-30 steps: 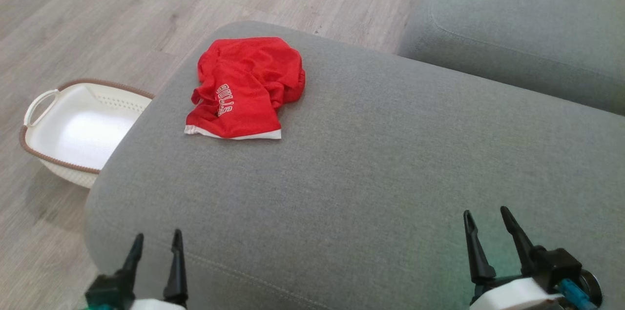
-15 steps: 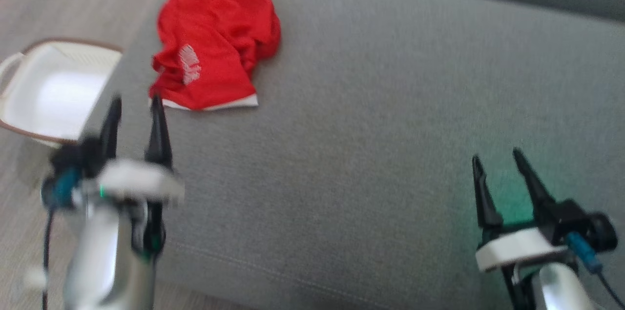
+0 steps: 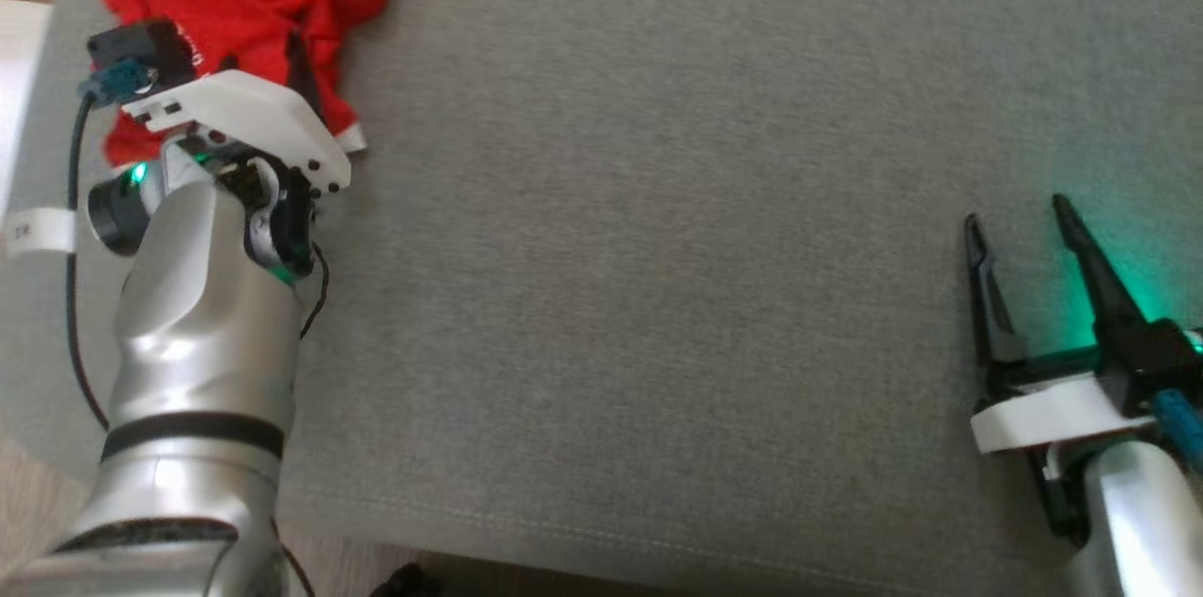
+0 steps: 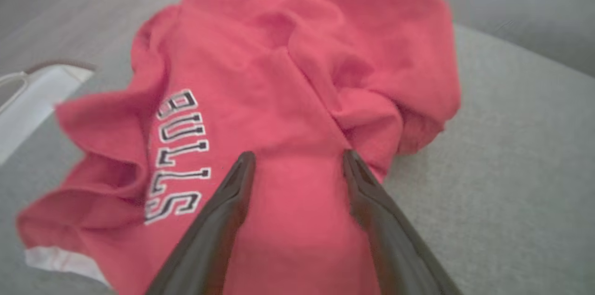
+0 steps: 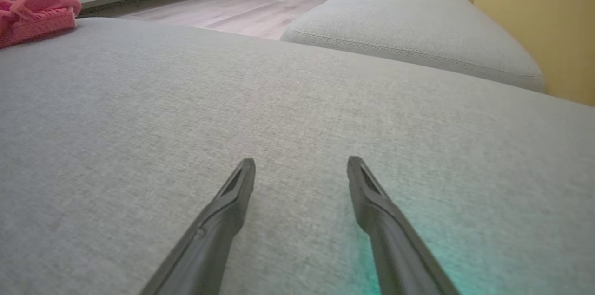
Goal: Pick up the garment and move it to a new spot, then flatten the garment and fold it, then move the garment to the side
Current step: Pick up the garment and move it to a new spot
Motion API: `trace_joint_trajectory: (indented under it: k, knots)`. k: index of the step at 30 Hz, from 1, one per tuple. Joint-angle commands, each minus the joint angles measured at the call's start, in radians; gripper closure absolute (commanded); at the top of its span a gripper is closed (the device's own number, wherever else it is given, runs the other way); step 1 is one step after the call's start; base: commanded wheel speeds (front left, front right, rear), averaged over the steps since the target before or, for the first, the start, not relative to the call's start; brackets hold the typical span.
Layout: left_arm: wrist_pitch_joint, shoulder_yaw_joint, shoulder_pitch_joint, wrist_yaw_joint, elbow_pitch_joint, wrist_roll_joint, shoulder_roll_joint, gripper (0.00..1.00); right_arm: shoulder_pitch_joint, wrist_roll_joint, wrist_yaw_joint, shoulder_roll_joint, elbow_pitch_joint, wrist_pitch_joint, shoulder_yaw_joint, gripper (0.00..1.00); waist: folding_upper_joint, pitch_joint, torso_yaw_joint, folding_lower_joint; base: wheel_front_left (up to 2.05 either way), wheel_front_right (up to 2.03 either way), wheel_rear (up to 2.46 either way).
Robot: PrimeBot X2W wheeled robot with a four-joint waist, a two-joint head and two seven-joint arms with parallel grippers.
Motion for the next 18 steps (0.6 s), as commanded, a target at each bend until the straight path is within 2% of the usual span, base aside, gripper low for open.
trace_joint_trajectory:
  k: [1, 3, 4, 5, 6, 12, 18]
  knots:
    - [0.004, 0.032, -0.039, 0.009, 0.001, -0.002, 0.054, 0.0, 0.008, -0.004, -0.001, -0.016, -0.032, 0.0, 0.016, 0.0, 0.0, 0.03, -0.028, -0.0001, 0.0, 0.0, 0.0]
    - [0.015, 0.027, -0.063, 0.013, 0.067, -0.001, 0.054, 0.0, 0.015, -0.001, -0.001, -0.022, -0.048, 0.008, 0.011, 0.0, 0.0, 0.037, -0.034, -0.0001, 0.0, 0.0, 0.0]
    - [0.018, 0.022, -0.071, 0.013, 0.096, 0.001, 0.055, 0.53, 0.018, 0.001, -0.001, -0.024, -0.054, 0.011, 0.011, 0.0, 0.0, 0.037, -0.038, -0.0001, 0.0, 0.0, 0.0]
    - [0.018, 0.018, -0.08, 0.011, 0.12, 0.003, 0.058, 0.91, 0.02, 0.003, -0.001, -0.025, -0.058, 0.014, 0.011, 0.0, 0.0, 0.035, -0.041, -0.0001, 0.0, 0.0, 0.0]
    - [0.01, 0.017, -0.086, 0.009, 0.139, 0.002, 0.06, 1.0, 0.021, 0.006, -0.001, -0.024, -0.061, 0.015, 0.01, 0.0, 0.0, 0.031, -0.044, -0.0001, 0.0, 0.0, 0.0]
    - [-0.079, 0.017, -0.113, -0.037, 0.179, -0.014, 0.071, 1.0, 0.033, 0.019, -0.001, 0.001, -0.045, 0.013, 0.01, 0.0, 0.0, -0.028, -0.048, -0.0001, 0.0, 0.0, 0.0]
    - [-0.135, -0.03, -0.139, -0.12, 0.124, -0.006, 0.054, 1.0, 0.049, 0.033, -0.001, 0.04, 0.01, 0.0, 0.019, 0.0, 0.0, -0.129, -0.043, -0.0001, 0.0, 0.0, 0.0]
